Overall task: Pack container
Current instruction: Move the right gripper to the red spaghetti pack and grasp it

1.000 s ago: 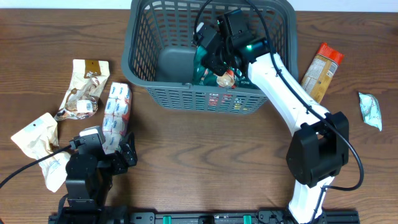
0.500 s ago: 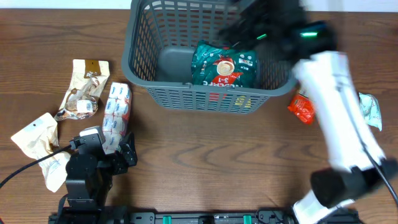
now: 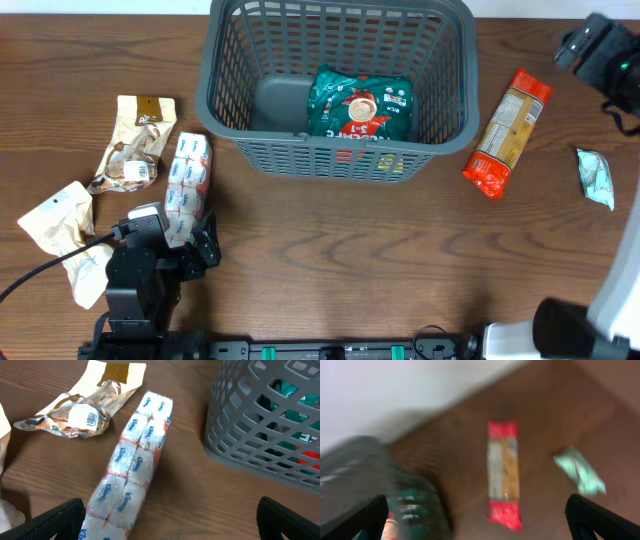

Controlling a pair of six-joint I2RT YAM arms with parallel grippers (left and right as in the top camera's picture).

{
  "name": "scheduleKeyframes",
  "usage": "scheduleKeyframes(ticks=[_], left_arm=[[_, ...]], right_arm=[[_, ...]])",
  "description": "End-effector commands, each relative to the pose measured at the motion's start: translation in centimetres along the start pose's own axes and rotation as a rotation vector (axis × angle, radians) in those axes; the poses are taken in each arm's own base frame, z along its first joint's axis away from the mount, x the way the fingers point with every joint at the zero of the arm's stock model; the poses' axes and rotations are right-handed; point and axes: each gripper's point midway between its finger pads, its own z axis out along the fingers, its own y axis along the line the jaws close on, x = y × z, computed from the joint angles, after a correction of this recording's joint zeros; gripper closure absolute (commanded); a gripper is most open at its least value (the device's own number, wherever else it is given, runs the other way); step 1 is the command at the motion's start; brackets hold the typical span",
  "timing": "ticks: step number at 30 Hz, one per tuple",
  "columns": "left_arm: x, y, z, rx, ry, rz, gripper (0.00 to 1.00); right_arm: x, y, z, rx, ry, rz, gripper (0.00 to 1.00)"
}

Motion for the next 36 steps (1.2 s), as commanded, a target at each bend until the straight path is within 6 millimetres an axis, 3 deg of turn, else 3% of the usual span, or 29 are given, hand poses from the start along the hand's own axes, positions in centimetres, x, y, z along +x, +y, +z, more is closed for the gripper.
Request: scheduleKeyframes(ticks=[1,9,19,30,36], left_arm=[[-0.7,-0.1,-0.4,-0.004,-0.017,-0.005,0.01],[-0.7,-0.1,-0.4,-0.004,-0.017,-0.005,0.01],[-0.7,-0.1,-0.4,-0.004,-0.017,-0.005,0.01],[-0.7,-0.1,-0.4,-0.004,-0.017,-0.005,0.01],[-0.7,-0.1,-0.4,-0.004,-0.017,-0.005,0.01]], right_arm=[[3.0,-2.5,6.0,0.121,0.153,0.105,0.01],[9.4,-3.9,16.9,0.192,0.375,0.096,0.01],[13.4,-4.2,25.8,0.199,0.479,0.058,0.01],[16.6,-5.2,31.5,0.221,0.528,0.054,0.01],[18.3,-5.8,33.2,0.232,0.564,0.037,0.02]])
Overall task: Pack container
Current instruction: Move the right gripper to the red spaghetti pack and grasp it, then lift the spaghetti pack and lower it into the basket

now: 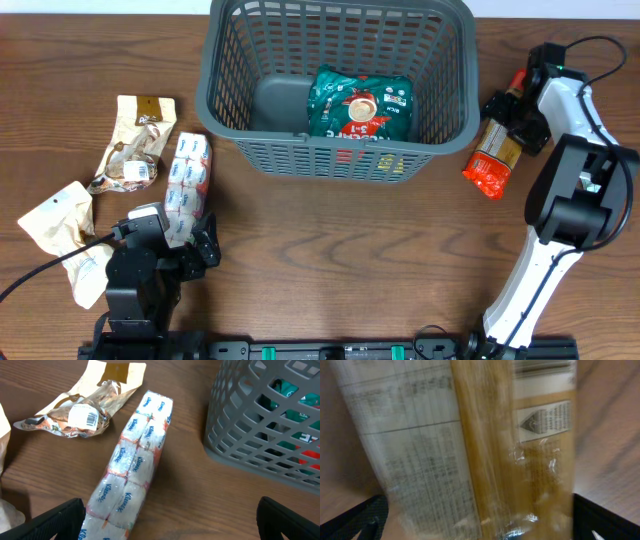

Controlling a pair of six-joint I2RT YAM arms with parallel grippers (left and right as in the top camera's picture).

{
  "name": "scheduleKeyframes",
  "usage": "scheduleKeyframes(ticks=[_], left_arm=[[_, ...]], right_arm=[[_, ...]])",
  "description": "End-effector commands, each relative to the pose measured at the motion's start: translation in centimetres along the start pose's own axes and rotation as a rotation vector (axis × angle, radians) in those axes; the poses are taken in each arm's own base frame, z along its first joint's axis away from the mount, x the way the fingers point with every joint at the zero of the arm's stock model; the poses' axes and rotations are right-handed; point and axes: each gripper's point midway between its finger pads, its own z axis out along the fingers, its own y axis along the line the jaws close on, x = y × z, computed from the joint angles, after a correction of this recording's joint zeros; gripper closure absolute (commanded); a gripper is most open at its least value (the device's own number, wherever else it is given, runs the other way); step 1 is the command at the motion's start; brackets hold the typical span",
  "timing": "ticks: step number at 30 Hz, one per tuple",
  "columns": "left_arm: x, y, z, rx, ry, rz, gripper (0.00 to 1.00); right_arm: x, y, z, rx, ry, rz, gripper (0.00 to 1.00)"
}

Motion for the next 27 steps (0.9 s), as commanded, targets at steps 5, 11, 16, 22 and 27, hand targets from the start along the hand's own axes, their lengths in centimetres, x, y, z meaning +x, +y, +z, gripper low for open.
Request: scheduleKeyframes(ticks=[5,11,16,22,27], left_arm=[[-0.7,-0.1,-0.4,-0.003,-0.017,-0.005,0.01],[-0.7,-0.1,-0.4,-0.003,-0.017,-0.005,0.01],[-0.7,-0.1,-0.4,-0.003,-0.017,-0.005,0.01],[-0.7,-0.1,-0.4,-0.003,-0.017,-0.005,0.01],[-0.7,-0.1,-0.4,-0.004,-0.017,-0.005,0.01]], right_arm=[[0.8,-0.2,2.0,0.010,0.039,-0.052,0.50],[1.2,0.5,1.7,-0.030,0.057,-0.071,0.99],[0.1,1.4,-2.1,-0.090,0.001,-0.096,0.99],[-3.8,2.2,-14.5,-0.179,-0.289,-0.147,0.99],[-4.5,2.2,-28.6,-0.280,-0.592,-0.226,0.99]])
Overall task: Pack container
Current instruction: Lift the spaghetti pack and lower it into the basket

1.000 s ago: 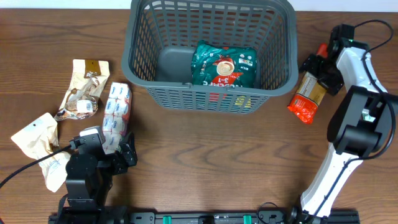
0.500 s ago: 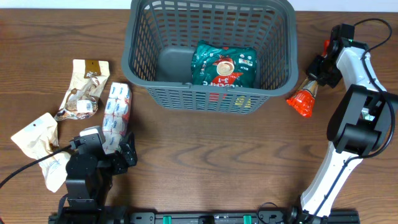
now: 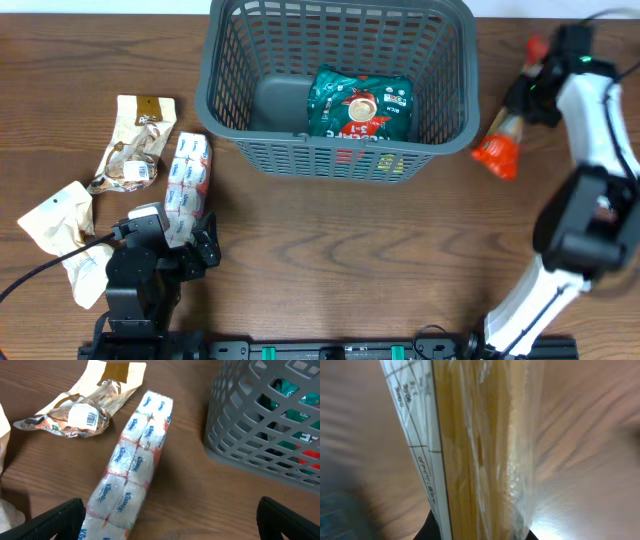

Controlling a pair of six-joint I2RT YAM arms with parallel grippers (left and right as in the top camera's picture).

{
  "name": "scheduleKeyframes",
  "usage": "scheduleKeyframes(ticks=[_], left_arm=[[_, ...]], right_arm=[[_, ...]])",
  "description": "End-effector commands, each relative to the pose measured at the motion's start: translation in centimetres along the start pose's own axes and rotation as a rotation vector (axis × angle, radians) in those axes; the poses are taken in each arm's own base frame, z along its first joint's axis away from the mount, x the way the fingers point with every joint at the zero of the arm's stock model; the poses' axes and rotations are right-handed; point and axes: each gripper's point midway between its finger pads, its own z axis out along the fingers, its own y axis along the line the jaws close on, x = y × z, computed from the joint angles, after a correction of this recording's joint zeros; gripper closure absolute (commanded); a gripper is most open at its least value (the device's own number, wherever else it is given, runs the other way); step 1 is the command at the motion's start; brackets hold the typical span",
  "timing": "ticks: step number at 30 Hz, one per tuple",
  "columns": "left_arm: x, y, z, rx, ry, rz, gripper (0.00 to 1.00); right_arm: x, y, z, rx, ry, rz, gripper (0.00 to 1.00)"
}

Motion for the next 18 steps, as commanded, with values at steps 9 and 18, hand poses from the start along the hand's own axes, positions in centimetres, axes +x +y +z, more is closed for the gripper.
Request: scheduleKeyframes(ticks=[9,18], left_arm=[[-0.8,-0.1,-0.4,-0.003,-0.018,-0.005,0.01],[-0.7,-0.2,-0.4,0.002,-0.017,-0.005,0.01]], right_arm=[[-1.7,12.7,-28.5,-0.348,-0.655,-0.782,0.99],[7.2,25.9,-32.7,-0.566,-0.877,-1.417,0.99]])
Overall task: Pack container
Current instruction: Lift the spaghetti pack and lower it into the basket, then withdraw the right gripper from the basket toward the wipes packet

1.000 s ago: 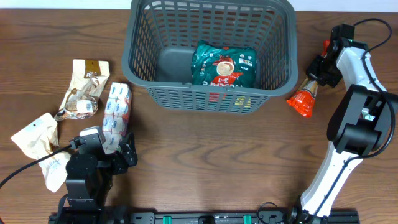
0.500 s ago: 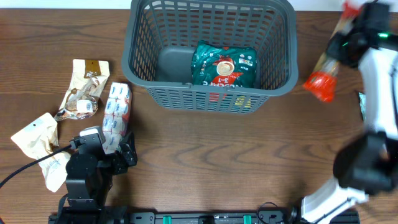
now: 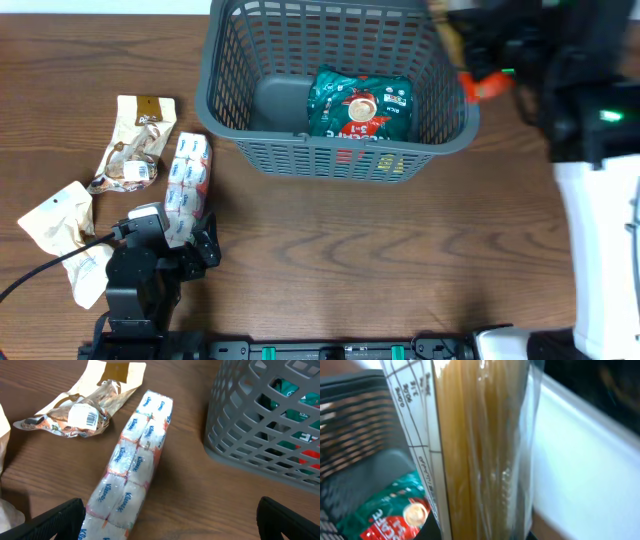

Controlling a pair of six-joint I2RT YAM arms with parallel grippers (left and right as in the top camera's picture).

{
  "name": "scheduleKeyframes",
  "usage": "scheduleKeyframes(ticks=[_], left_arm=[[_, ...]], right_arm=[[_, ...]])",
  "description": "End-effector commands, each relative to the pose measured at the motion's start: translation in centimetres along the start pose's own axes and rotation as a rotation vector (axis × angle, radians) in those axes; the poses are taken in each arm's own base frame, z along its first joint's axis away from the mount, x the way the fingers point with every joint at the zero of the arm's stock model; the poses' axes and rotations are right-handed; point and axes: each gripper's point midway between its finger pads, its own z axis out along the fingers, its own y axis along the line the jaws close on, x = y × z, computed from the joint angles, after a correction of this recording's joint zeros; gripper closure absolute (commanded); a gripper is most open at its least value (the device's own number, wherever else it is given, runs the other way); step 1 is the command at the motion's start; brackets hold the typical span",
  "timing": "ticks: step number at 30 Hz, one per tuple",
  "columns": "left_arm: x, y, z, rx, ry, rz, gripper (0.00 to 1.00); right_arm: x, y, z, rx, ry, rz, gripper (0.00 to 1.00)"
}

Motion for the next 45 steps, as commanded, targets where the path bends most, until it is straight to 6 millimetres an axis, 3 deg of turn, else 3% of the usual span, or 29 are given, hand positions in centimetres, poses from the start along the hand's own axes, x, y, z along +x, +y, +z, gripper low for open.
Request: scheduleKeyframes(ticks=[1,3,6,9,16,22,24,30,31,33,34,36,41,45], left_arm=[[-0.7,-0.2,-0.4,0.002,-0.017,-0.005,0.01],[-0.7,-0.2,-0.4,0.004,-0.016,-0.005,0.01],[-0.7,-0.2,-0.4,0.004,-0.016,-0.005,0.01],[-0.7,-0.2,-0.4,0.004,-0.016,-0.005,0.01],[-0.7,-0.2,-0.4,0.004,-0.016,-0.005,0.01],[-0.7,-0.2,-0.4,0.004,-0.016,-0.005,0.01],[-0.7,-0.2,-0.4,0.004,-0.016,-0.005,0.01],[-0.7,-0.2,-0.4,0.004,-0.016,-0.005,0.01],[-0.7,-0.2,-0.4,0.003,-0.015,-0.005,0.01],[-0.7,-0.2,-0.4,0.003,-0.015,-0.005,0.01],[-0.7,-0.2,-0.4,0.003,-0.015,-0.005,0.01],[-0.7,-0.2,-0.4,0.003,-0.015,-0.005,0.01],[-0.7,-0.2,-0.4,0.003,-0.015,-0.005,0.01],[-0.7,-0.2,-0.4,0.004,-0.016,-0.005,0.01]], right_arm=[[-3.6,3.4,0.7,-0.072,-0.119,-0.272,0.99],[-4.2,5.0,2.1,-0.103,-0.137,-0.309,0.99],[-3.4,7.0,4.7,-0.170,-0.116,-0.311,0.99],[-0.8,8.8,7.7,-0.244,-0.039,-0.297,0.99],[8.2,12.2,13.8,-0.403,0.223,-0.240,0.99],[14.0,13.9,16.6,-0.473,0.383,-0.248,0.99],[14.8,14.2,16.9,-0.485,0.402,-0.243,0.99],[14.9,14.0,17.1,-0.475,0.408,-0.245,0.99],[15.0,13.9,17.2,-0.468,0.413,-0.243,0.93],[15.0,13.9,17.2,-0.462,0.419,-0.232,0.45],[15.0,13.8,17.1,-0.458,0.420,-0.220,0.32],[14.7,13.8,16.9,-0.451,0.419,-0.195,0.21],[12.5,13.2,15.7,-0.432,0.370,-0.183,0.12],[8.7,11.6,13.5,-0.371,0.288,-0.170,0.12]])
